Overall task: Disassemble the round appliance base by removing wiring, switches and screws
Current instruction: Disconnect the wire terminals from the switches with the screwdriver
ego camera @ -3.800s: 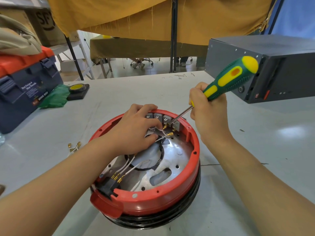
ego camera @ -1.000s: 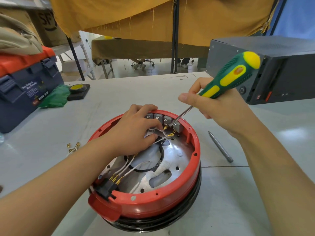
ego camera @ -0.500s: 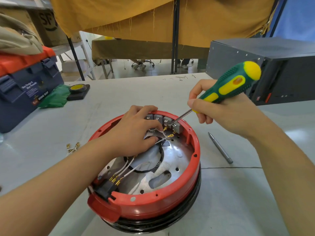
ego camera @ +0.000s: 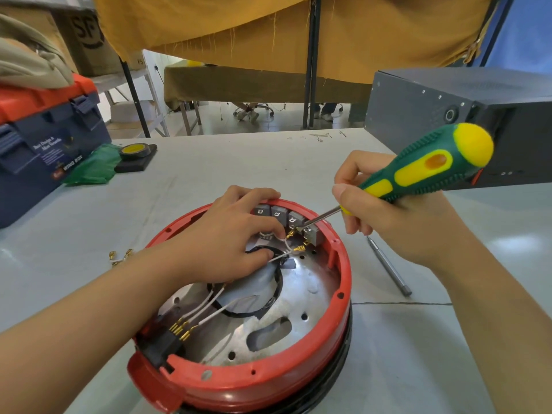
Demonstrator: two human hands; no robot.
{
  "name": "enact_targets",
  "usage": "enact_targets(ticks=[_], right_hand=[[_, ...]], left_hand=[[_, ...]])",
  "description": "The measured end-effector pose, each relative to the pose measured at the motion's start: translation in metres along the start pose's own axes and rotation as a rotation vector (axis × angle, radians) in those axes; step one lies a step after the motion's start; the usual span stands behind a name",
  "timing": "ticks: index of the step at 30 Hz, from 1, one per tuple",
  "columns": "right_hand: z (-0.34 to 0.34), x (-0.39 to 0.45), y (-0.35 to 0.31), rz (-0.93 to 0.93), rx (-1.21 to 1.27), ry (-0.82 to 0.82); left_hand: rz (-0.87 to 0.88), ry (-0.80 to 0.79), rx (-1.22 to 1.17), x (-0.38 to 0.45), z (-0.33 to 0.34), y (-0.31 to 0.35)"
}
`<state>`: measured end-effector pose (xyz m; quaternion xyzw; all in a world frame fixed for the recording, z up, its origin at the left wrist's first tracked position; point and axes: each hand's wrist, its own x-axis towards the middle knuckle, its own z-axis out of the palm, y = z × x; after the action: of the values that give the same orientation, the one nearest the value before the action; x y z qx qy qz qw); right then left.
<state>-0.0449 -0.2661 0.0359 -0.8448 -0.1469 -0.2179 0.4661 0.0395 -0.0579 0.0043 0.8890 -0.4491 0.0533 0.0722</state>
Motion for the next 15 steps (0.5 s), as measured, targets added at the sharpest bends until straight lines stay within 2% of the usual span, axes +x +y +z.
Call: enact_targets(ticks=[5,15], right_hand=[[0.002,-0.003,0.003,0.001,0.094,-0.003],[0.011,0.001,0.010,0.112,0.259,0.129]], left_hand=[[-0.006,0.007,0.008,0.000,0.000,0.001],[-0.019,0.003,-0.003,0.001,0.000,0.002]])
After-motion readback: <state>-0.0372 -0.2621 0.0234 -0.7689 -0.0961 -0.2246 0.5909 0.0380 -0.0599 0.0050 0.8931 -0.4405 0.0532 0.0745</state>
